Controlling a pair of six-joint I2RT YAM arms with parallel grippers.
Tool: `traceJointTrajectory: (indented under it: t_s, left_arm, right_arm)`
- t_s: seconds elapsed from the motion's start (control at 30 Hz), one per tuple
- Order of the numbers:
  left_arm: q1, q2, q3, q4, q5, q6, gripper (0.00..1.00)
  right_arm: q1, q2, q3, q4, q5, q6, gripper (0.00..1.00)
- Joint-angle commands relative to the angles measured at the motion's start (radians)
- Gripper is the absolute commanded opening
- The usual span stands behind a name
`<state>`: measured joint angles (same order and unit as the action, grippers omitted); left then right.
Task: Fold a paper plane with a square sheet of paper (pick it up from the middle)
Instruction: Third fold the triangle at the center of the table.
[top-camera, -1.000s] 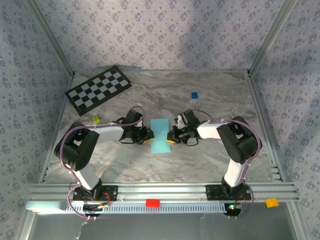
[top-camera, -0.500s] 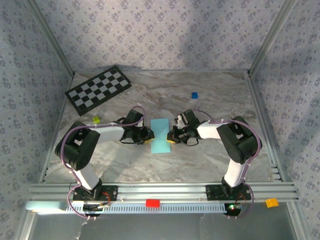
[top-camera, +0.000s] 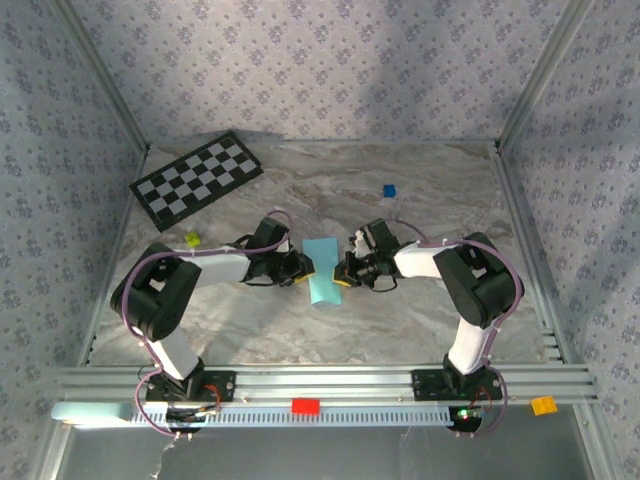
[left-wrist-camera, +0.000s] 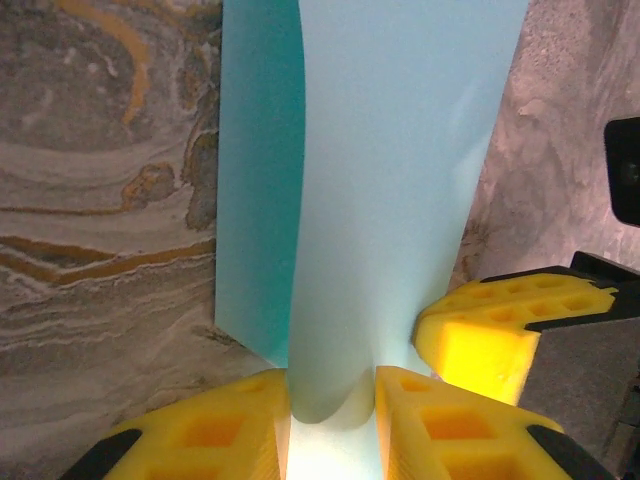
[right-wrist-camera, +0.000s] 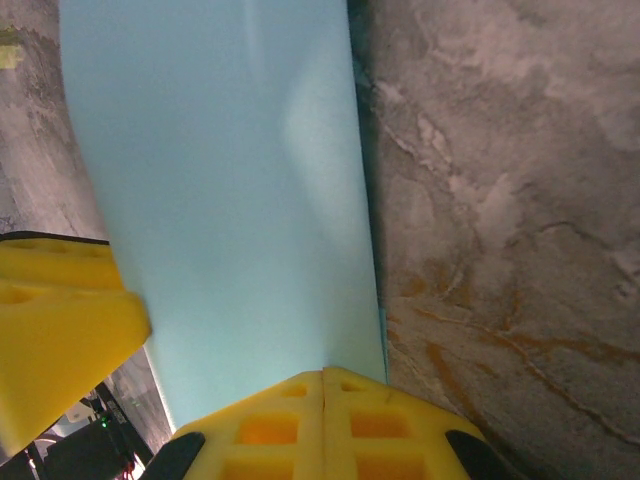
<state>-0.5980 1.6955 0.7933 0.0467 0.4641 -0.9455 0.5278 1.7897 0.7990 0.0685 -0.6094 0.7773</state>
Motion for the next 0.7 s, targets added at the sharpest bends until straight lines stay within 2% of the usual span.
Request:
traceJointTrajectory:
  t_s: [0.0,0.1,0.2,0.67]
  left_arm:
    - [-0.003,-0.017,-0.020,0.041,0.014,-0.021,0.29]
    - [0.001,-0.025,-0.029,0.061,0.013,-0.030,0.30]
    - [0.004,-0.030,-0.039,0.084,0.016,-0.036,0.38]
    - [0.012,-0.021,-0.044,0.190,0.036,-0.061,0.44]
  right_arm:
    - [-0.011,0.049,-0.035,-0.129,0.116,-0.019,0.02]
    - [-0.012,0.050,-0.034,-0.130,0.115,-0.019,0.03]
    - [-0.011,0.050,-0.034,-0.129,0.116,-0.019,0.02]
    - [-0.010,0.051,-0.033,-0.133,0.115,-0.018,0.02]
